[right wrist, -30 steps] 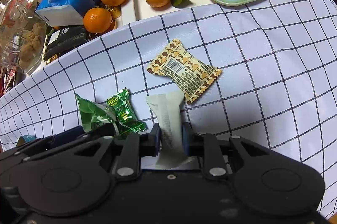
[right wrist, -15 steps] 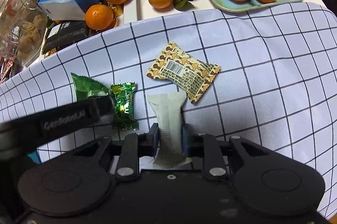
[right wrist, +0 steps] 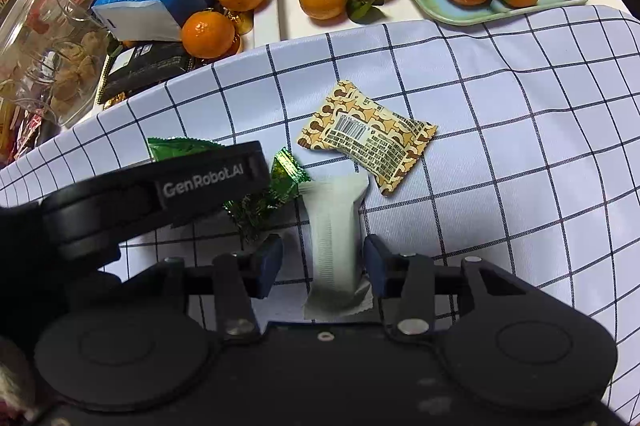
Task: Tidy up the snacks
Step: 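Grasp the green Sanbangu bag with the left tool while the right tool grasps the white bar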
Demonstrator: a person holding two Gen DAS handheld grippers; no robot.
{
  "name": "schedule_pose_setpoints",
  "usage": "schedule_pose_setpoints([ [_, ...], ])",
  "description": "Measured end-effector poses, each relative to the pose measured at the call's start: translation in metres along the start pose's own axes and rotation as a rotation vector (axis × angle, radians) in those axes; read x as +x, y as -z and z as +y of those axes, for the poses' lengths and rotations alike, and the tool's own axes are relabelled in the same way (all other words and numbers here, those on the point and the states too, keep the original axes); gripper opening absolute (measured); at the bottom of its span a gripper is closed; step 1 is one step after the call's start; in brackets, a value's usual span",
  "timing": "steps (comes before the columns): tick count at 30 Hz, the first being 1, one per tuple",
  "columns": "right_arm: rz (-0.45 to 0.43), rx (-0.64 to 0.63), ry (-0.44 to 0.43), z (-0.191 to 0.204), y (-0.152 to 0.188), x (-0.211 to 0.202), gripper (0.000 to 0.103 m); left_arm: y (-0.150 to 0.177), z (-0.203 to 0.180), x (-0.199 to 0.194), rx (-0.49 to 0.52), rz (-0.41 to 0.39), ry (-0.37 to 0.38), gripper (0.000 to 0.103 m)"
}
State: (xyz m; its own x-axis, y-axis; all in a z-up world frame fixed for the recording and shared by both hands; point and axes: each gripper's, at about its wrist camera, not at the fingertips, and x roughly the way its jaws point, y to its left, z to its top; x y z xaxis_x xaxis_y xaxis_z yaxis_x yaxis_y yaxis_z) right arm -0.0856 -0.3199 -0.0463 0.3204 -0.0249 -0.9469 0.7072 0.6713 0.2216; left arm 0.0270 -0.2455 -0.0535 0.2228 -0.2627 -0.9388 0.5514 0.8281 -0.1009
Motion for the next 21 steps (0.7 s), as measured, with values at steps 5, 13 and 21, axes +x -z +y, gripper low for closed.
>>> schedule_pose_setpoints([
  [5,0.028,-0.039,-0.005,0.002,-0.003,0.001,0.048,-0.005,0.011,-0.003,-0.062,0.027,-0.022,0.057],
  [13,0.056,-0.065,0.042,0.004,-0.003,0.001,0.039,-0.003,0.025,-0.007,-0.091,0.072,0.025,0.055],
  [21,0.069,-0.115,0.054,0.004,0.009,-0.006,0.023,0.017,0.045,-0.014,-0.152,0.191,0.103,0.055],
])
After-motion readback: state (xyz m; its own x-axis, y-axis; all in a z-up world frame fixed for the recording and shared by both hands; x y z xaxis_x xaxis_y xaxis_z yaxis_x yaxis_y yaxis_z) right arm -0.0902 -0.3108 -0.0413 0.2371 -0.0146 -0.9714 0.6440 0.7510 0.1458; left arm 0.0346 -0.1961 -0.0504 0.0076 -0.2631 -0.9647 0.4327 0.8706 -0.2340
